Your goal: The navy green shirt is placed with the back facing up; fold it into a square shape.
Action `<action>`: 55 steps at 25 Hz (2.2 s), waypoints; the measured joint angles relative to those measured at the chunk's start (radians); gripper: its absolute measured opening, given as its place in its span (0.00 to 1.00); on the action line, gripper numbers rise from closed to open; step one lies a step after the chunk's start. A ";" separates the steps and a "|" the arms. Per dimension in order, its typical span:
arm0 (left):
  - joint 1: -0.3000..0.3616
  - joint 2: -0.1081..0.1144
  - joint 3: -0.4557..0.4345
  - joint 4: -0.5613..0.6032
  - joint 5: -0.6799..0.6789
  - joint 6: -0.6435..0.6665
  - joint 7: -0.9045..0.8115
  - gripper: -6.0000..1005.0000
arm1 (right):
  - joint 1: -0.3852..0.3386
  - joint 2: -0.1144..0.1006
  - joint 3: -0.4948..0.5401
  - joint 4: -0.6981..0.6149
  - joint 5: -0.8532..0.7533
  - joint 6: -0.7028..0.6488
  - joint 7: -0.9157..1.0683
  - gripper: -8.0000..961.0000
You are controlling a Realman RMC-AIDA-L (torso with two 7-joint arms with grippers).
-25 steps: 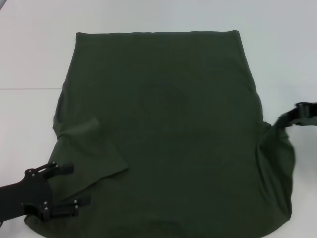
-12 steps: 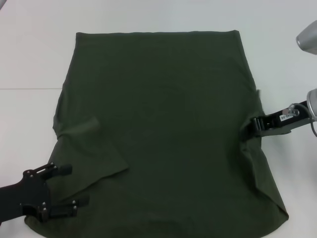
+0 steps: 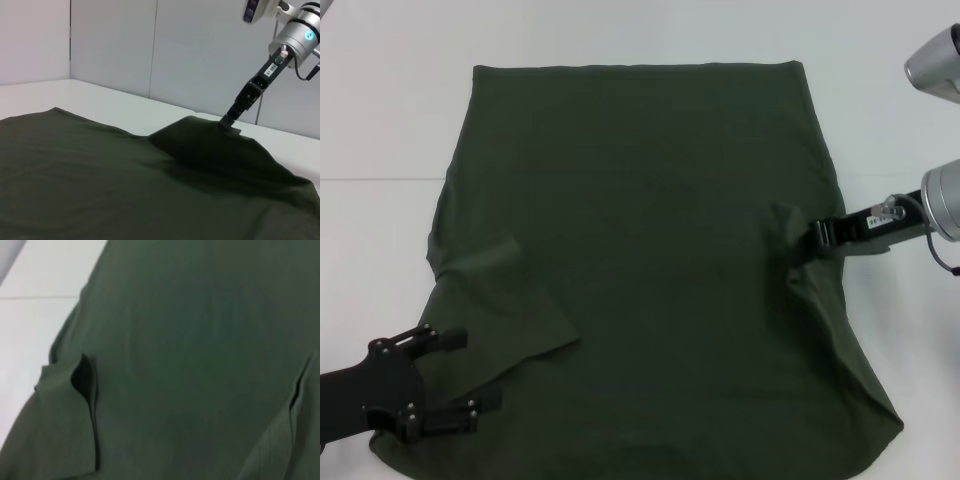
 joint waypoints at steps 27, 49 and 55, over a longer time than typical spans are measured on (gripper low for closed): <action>0.003 -0.001 -0.010 0.000 0.000 0.002 -0.015 0.93 | -0.045 -0.026 0.011 0.100 0.244 0.058 -0.094 0.30; -0.050 0.125 -0.095 0.009 0.088 0.179 -0.755 0.93 | -0.318 -0.090 0.206 0.114 0.415 -0.234 -0.507 0.95; -0.084 0.151 -0.093 0.054 0.284 0.140 -1.034 0.93 | -0.356 -0.085 0.211 0.115 0.385 -0.247 -0.571 0.95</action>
